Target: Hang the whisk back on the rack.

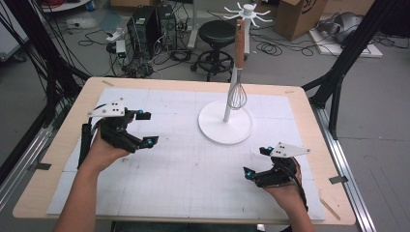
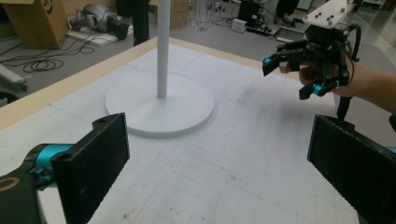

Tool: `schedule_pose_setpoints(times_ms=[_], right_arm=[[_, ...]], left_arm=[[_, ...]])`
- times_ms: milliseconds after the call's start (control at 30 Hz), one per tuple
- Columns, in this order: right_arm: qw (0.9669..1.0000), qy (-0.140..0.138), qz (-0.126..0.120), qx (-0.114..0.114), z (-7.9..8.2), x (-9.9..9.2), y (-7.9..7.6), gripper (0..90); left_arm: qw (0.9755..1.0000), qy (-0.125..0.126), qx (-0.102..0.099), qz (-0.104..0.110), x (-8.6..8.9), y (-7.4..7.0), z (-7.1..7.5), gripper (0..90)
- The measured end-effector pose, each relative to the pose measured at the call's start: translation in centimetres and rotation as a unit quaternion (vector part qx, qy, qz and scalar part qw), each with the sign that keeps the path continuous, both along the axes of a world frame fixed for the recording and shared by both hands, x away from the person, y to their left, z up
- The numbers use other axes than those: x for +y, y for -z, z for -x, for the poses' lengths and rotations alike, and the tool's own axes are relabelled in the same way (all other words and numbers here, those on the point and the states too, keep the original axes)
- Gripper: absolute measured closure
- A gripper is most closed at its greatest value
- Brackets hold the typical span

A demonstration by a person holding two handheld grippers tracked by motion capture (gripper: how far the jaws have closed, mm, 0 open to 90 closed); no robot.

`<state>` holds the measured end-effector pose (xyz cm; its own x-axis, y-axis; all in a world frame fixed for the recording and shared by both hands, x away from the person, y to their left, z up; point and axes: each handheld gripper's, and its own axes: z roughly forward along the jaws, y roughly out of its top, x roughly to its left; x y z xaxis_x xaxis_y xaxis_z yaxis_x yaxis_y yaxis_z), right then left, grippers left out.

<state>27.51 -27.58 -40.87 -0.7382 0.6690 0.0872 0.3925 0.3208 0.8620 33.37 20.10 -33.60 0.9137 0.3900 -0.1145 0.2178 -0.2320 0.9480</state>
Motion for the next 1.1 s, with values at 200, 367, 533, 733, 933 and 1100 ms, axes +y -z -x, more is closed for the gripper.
schedule_pose_setpoints(times_ms=[200, 367, 533, 733, 933, 1100], right_arm=[[1.0, -0.002, 0.003, 0.002, -0.1, 0.1, 0.1, 1.9], [1.0, -0.003, 0.006, -0.001, -0.1, 0.1, 0.1, 1.9], [1.0, -0.004, 0.004, 0.0, -0.1, 0.2, 0.1, 1.9], [1.0, -0.003, 0.002, -0.002, -0.1, 0.1, 0.0, 1.9], [1.0, -0.004, 0.002, -0.001, -0.1, 0.1, 0.0, 1.9], [1.0, -0.004, 0.001, -0.005, -0.1, 0.0, 0.0, 1.9]], left_arm=[[1.0, -0.004, -0.001, -0.008, 0.6, 0.5, 0.7, 6.1], [0.9999, -0.01, 0.002, -0.011, 1.2, 1.1, 1.2, 6.1], [0.9997, -0.021, 0.003, -0.012, 1.7, 1.4, 1.5, 1.9], [0.9995, -0.022, 0.005, -0.021, 1.5, 1.6, 1.5, 1.7], [0.9993, -0.021, 0.008, -0.031, 1.2, 1.7, 1.5, 1.7], [0.9992, -0.022, 0.01, -0.033, 1.3, 2.0, 1.5, 1.7]])
